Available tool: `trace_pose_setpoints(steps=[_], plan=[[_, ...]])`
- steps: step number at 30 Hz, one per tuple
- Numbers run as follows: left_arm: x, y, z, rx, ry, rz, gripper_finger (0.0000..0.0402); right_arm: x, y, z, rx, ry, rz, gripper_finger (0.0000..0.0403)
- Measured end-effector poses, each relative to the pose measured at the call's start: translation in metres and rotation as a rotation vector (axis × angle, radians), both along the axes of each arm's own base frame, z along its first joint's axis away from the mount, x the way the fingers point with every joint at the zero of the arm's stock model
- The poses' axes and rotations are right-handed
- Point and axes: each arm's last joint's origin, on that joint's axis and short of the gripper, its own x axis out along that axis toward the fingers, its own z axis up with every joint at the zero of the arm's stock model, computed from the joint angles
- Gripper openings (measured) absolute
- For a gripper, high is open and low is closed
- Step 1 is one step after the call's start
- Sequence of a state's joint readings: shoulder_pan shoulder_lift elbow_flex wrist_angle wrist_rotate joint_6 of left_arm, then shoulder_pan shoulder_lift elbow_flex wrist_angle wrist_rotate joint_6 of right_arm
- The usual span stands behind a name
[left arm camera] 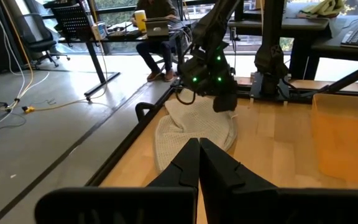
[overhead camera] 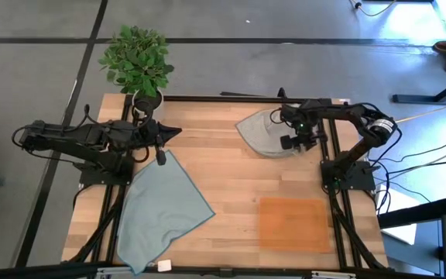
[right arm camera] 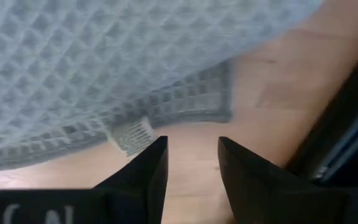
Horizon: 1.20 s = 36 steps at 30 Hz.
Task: Roll microfiber towels into tight, uniform cylinder then place into a basket
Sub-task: Roll the gray microfiber towel
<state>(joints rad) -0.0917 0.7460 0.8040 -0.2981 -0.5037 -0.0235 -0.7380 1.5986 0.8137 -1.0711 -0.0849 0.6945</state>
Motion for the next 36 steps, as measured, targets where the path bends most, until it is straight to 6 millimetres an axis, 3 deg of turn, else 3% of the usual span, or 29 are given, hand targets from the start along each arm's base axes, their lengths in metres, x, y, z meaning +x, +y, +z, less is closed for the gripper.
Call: trace_pose_setpoints(steps=[11, 22, 25, 31, 36], plan=[[0.0, 0.0, 0.0, 0.0, 0.0, 0.0, 0.0, -0.005, -0.009, 0.001, -0.092, 0.061, 0.0, 0.0142], [0.0, 0.0, 0.0, 0.0, 0.0, 0.0, 0.0, -0.007, -0.01, -0.012, -0.119, -0.018, 0.024, 0.0137], [0.0, 0.0, 0.0, 0.0, 0.001, 0.0, 0.0, -0.006, -0.011, -0.011, -0.116, -0.033, 0.066, 0.0113], [0.0, 0.0, 0.0, 0.0, 0.0, 0.0, 0.0, -0.005, -0.012, -0.011, -0.119, -0.055, 0.105, 0.0014], [0.0, 0.0, 0.0, 0.0, 0.0, 0.0, 0.0, -0.005, -0.012, -0.011, -0.113, -0.064, 0.156, 0.0012]])
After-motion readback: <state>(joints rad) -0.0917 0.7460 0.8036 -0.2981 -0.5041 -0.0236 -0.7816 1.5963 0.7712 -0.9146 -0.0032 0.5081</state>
